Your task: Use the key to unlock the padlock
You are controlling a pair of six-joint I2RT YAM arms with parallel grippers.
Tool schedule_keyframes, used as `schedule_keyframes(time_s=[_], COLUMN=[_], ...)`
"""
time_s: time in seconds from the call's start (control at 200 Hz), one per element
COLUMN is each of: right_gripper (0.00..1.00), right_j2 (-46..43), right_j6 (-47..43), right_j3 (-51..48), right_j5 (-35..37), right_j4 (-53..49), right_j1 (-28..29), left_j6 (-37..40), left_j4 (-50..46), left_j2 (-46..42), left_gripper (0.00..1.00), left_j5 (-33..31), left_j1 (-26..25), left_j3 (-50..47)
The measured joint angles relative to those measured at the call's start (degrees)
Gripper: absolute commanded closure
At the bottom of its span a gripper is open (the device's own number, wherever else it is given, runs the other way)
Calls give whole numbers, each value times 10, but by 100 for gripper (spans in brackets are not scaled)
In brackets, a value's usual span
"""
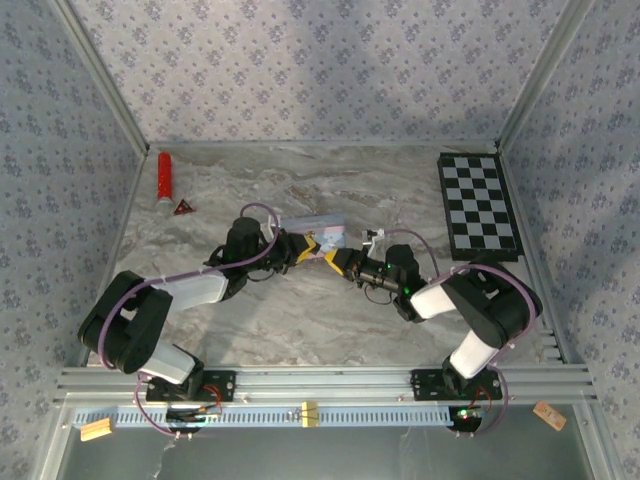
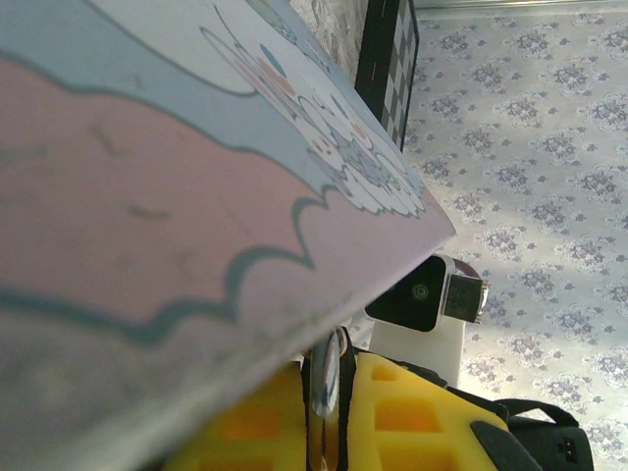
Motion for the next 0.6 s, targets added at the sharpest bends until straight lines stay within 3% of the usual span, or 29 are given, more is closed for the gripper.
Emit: schedule_keyframes(time_s=[0.6], right_gripper=[100], right_j2=[29], right_j6=[63], right_j3=[1], right_j5=[-26], right_j4=[62], right_j1=[-12], left_j6=[-10], left_j4=[22], left_j2=[-9], left_gripper=[100], left_j5=[-3], left_j1=[0], left_j3=[-9])
